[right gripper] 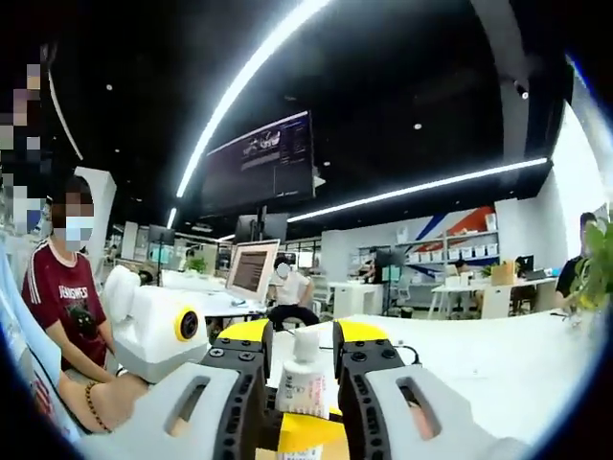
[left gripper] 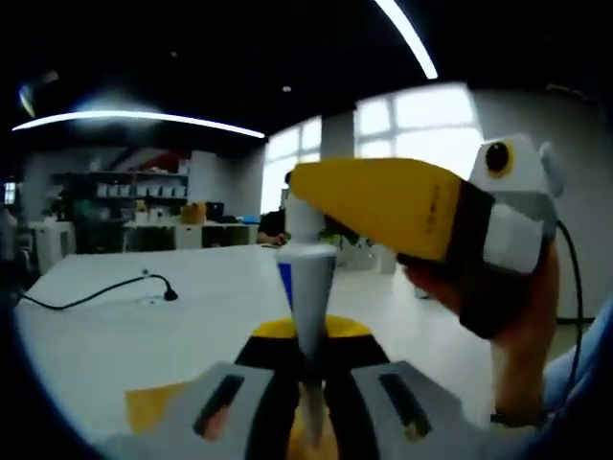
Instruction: Pick up the toothpaste unscrew the cap squeeze it onto the small board screw the cap back on and return it to the table
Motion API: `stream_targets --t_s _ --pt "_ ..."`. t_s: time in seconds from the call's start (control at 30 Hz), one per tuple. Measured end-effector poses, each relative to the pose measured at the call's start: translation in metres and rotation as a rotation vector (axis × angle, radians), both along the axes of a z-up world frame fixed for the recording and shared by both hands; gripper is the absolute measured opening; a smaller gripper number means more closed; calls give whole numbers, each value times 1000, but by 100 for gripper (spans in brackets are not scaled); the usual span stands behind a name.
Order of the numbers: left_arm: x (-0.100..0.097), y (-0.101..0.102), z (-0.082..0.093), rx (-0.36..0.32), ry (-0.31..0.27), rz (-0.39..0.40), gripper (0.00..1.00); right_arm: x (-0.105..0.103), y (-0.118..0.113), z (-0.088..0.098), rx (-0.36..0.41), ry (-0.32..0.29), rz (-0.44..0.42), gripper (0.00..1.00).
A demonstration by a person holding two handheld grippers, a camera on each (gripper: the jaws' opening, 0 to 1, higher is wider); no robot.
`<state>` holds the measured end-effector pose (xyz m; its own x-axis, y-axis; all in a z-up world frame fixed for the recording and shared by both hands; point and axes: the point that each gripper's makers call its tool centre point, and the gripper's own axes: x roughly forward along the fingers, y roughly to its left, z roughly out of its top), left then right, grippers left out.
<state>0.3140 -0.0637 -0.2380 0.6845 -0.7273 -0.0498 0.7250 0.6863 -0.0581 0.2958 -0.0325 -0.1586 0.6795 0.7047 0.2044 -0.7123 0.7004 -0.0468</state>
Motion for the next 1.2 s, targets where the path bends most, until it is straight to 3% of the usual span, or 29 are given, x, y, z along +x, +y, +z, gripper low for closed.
stream_targets --t_s 0.23,0.33,0.47,0.63,0.77,1.0,1.2 --pt "3 2 -8 12 11 25 5 -2 3 -5 10 9 -50 24" --pt "2 4 -6 6 3 33 5 -2 7 -14 -34 27 -66 24" --pt "1 5 -7 16 -1 40 5 0 3 -12 -29 4 -101 20" --pt "-2 3 -6 13 -3 28 5 3 4 -12 -45 6 -100 10" --pt "-4 3 -7 18 -7 11 5 0 4 -12 -49 -9 -90 10" --pt "-14 2 -4 21 -22 -95 5 -7 4 -9 -36 6 45 9" --pt "-27 -4 0 -26 -3 -240 5 -16 4 -6 -37 20 184 9"
